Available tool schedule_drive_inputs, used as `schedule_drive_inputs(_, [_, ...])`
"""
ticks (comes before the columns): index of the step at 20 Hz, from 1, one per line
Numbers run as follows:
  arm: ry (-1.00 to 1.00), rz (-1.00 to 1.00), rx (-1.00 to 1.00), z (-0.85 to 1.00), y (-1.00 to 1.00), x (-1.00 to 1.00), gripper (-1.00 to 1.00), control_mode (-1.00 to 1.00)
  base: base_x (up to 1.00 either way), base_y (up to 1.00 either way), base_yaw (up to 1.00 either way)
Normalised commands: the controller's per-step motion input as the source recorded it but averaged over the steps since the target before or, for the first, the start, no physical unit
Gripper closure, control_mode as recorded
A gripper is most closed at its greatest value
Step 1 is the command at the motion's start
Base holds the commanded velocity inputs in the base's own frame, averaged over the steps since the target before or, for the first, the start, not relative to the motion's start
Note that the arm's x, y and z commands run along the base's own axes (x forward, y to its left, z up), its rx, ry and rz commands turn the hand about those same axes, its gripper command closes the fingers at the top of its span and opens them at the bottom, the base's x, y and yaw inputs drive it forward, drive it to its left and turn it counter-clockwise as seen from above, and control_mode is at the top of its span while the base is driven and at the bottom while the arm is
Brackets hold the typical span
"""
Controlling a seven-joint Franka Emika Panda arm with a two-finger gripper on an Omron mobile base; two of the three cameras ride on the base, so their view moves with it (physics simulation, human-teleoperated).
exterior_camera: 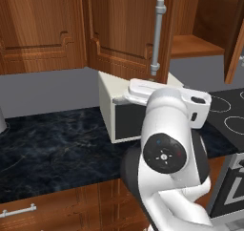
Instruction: Close all open cabinet doors.
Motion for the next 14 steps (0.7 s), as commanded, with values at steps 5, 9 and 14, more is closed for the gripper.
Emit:
schedule_drive_inputs(5, [0.0,0.01,0.0,-0.09,-0.08,0.43,-1.0,-1.0,0.0,0.0,0.0])
schedule_drive_inputs(9, [0.0,0.02,0.0,-0.1,-0.09,0.45,-1.0,-1.0,0.0,0.0,0.0])
schedule_drive_inputs(14, [0.0,0.02,0.0,-0.1,-0.1,0.43,-1.0,-1.0,0.0,0.0,0.0])
